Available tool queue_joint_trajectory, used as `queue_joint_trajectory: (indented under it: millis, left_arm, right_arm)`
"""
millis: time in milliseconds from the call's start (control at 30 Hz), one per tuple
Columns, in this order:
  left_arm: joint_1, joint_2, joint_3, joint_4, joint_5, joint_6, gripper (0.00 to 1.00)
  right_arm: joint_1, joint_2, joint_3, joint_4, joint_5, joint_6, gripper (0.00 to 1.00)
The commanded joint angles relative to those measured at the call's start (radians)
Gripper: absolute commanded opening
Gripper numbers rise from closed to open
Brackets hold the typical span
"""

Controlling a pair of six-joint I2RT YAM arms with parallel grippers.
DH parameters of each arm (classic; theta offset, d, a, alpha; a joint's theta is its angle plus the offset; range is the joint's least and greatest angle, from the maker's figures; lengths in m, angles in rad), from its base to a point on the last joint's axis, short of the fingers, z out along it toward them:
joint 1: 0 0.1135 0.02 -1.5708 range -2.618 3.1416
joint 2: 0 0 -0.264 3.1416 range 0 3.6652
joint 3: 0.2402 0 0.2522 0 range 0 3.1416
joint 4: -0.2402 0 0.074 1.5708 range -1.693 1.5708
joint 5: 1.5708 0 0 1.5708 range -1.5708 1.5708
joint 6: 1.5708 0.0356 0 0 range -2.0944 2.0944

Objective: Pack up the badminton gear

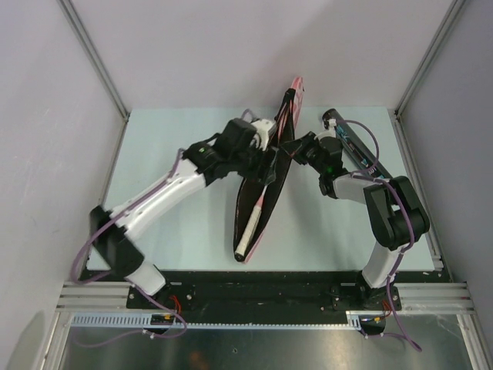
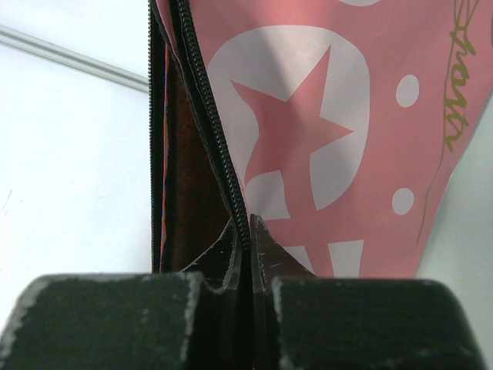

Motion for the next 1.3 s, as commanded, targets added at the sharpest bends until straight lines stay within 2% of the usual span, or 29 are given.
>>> queue_joint_trajectory:
  millis: [0,67,167,333,367,400,500,633,667,733,767,833,867,933,967,1000,1033,1133,1200,1267]
  left_arm:
    - [0.011,-0.181,-0.221,0.032,0.081,0.017,0.76]
    - [0.011,-0.278,-0.363,0.052,0.088,0.012,1.0]
    - [0.015,-0.382,-0.5,0.089,0.12,-0.017,1.0]
    - [0.015,-0.415,-0.678,0.187,0.199,-0.063,0.99]
    - [0.015,-0.418,-0.7,0.209,0.224,-0.067,0.95]
    - [0.017,-0.421,-0.716,0.248,0.227,-0.078,0.85]
    - [0.017,-0.421,-0.755,0.307,0.238,-0.092,0.72]
    - [0.017,-0.367,-0.753,0.33,0.212,-0.104,0.72]
    - [0.017,-0.355,-0.752,0.335,0.2,-0.106,0.63]
    - [0.017,-0.327,-0.738,0.336,0.163,-0.106,0.52]
    - [0.017,-0.32,-0.732,0.335,0.157,-0.104,0.42]
    - [0.017,-0.301,-0.715,0.335,0.138,-0.104,0.33]
    - [0.017,-0.295,-0.711,0.335,0.134,-0.104,0.2]
    - [0.015,-0.28,-0.7,0.335,0.12,-0.107,0.12]
    - [0.017,-0.277,-0.695,0.335,0.118,-0.106,0.01]
    - [0.014,-0.277,-0.688,0.335,0.111,-0.106,0.0]
    - [0.011,-0.278,-0.683,0.335,0.104,-0.106,0.01]
    - [0.001,-0.297,-0.671,0.336,0.1,-0.107,0.0]
    - [0.0,-0.307,-0.664,0.335,0.109,-0.115,0.0]
    - [-0.006,-0.317,-0.663,0.335,0.097,-0.121,0.0]
  right_arm:
    - [-0.009,-0.048,0.007,0.066,-0.082,-0.023,0.0]
    - [-0.011,-0.051,0.009,0.062,-0.091,-0.045,0.0]
    - [-0.011,-0.054,0.01,0.057,-0.104,-0.063,0.0]
    - [-0.013,-0.053,0.012,0.063,-0.119,-0.068,0.0]
    - [-0.013,-0.056,0.013,0.06,-0.121,-0.069,0.0]
    - [-0.013,-0.057,0.015,0.056,-0.121,-0.078,0.0]
    - [-0.011,-0.063,0.013,0.036,-0.117,-0.095,0.0]
    - [-0.009,-0.066,0.013,0.028,-0.122,-0.103,0.0]
    - [-0.006,-0.068,0.015,0.025,-0.125,-0.106,0.0]
    - [-0.003,-0.072,0.013,0.008,-0.121,-0.121,0.0]
    - [-0.003,-0.074,0.015,-0.025,-0.117,-0.131,0.0]
    - [0.001,-0.083,0.025,-0.065,-0.121,-0.163,0.0]
    - [0.006,-0.089,0.032,-0.147,-0.107,-0.201,0.06]
    - [0.024,-0.102,0.061,-0.27,-0.088,-0.239,0.13]
    - [0.033,-0.105,0.07,-0.314,-0.084,-0.276,0.21]
    - [0.049,-0.114,0.074,-0.349,-0.078,-0.29,0.27]
    - [0.059,-0.121,0.075,-0.413,-0.073,-0.31,0.4]
    - [0.122,-0.158,0.073,-0.556,-0.022,-0.368,0.57]
    - [0.18,-0.187,0.073,-0.623,0.004,-0.382,0.61]
    - [0.226,-0.207,0.059,-0.706,0.046,-0.387,0.61]
